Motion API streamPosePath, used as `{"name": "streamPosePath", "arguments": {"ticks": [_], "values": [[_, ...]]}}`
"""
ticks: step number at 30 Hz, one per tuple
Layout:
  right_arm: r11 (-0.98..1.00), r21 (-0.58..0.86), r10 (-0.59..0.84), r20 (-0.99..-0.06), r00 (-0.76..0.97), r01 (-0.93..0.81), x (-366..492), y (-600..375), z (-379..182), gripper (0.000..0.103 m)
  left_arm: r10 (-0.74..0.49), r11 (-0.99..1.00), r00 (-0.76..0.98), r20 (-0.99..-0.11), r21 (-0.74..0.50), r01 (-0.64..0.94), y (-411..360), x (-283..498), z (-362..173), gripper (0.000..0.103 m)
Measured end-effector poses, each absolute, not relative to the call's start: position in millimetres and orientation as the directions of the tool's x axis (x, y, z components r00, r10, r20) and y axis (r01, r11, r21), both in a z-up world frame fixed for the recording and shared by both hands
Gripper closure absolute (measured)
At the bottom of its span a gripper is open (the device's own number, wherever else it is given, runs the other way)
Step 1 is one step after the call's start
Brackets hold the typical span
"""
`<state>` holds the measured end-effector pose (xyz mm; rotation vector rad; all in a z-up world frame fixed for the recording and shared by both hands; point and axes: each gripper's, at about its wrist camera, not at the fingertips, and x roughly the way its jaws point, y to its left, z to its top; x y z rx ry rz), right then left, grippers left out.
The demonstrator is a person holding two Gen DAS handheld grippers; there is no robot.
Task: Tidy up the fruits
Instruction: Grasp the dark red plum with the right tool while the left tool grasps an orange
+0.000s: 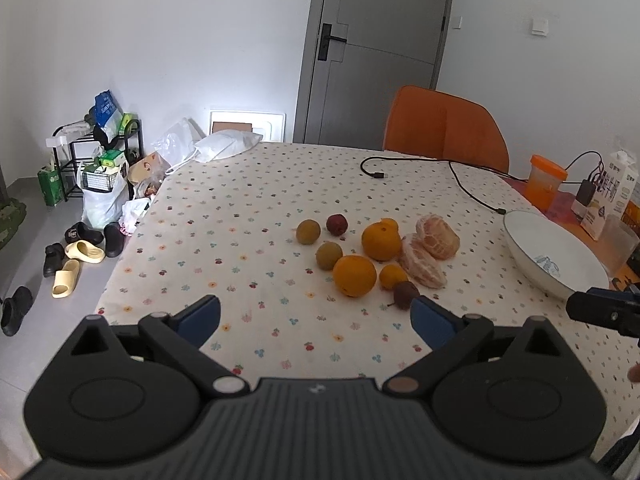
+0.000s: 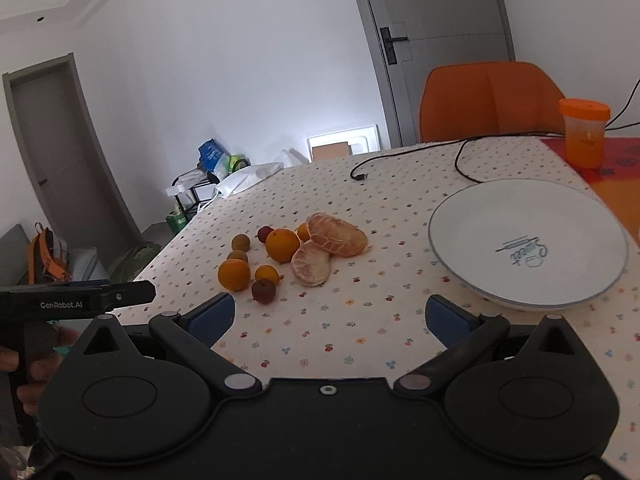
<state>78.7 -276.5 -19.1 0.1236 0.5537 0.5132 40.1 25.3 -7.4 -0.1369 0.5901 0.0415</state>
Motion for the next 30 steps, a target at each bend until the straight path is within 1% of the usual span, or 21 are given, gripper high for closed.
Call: {"name": "streamPosePath", "arguments": {"ticks": [4, 8, 9, 13, 14, 17, 18, 19, 22, 26, 30], "values": [[0.855, 0.271, 0.518, -0.463, 0.719, -0.441, 87.7, -274.1, -23.2, 0.002, -0.006, 0.991, 0.833, -0.553, -0.115, -0.069, 25.9, 46.8, -10.7, 0.003], [0.840, 0.277, 0.542, -0.459, 0.704, -0.467, 94.9, -266.1, -26.1, 0.008, -0.010, 0.990, 0.833, -0.552, -0.124, -0.070, 26.8, 54.9, -14.0, 0.010], [0.834, 0.277, 0.551, -0.457, 0.698, -0.477, 96.5, -262.9, -26.9, 0.010, -0.014, 0.989, 0.833, -0.553, -0.128, -0.069, 27.1, 57.3, -14.6, 0.013], [0.810, 0.286, 0.585, -0.460, 0.668, -0.512, 103.8, -251.5, -30.4, 0.019, -0.014, 0.989, 0.831, -0.556, -0.130, -0.070, 27.5, 65.6, -18.0, 0.017], [0.804, 0.288, 0.592, -0.463, 0.660, -0.520, 105.9, -248.3, -31.5, 0.021, -0.016, 0.989, 0.831, -0.556, -0.133, -0.070, 27.8, 67.2, -18.6, 0.020], [0.790, 0.294, 0.609, -0.469, 0.639, -0.537, 110.7, -240.7, -34.5, 0.030, -0.022, 0.988, 0.828, -0.560, -0.139, -0.068, 28.2, 72.2, -20.3, 0.030], [0.784, 0.301, 0.617, -0.471, 0.630, -0.543, 112.6, -238.6, -35.3, 0.035, -0.025, 0.988, 0.828, -0.560, -0.141, -0.065, 27.9, 73.9, -20.8, 0.032], [0.777, 0.308, 0.626, -0.472, 0.621, -0.549, 114.3, -236.9, -36.0, 0.038, -0.029, 0.988, 0.829, -0.559, -0.143, -0.062, 27.8, 75.0, -21.7, 0.034], [0.771, 0.308, 0.632, -0.477, 0.611, -0.557, 119.0, -231.2, -38.5, 0.044, -0.043, 0.988, 0.828, -0.559, -0.146, -0.048, 26.1, 79.0, -24.9, 0.036], [0.768, 0.312, 0.634, -0.492, 0.597, -0.559, 127.6, -224.3, -45.2, 0.047, -0.059, 0.988, 0.823, -0.566, -0.153, -0.035, 23.8, 86.6, -31.3, 0.040], [0.766, 0.322, 0.634, -0.515, 0.577, -0.556, 135.6, -216.6, -51.7, 0.048, -0.070, 0.984, 0.819, -0.569, -0.172, -0.036, 26.1, 93.3, -35.9, 0.041]]}}
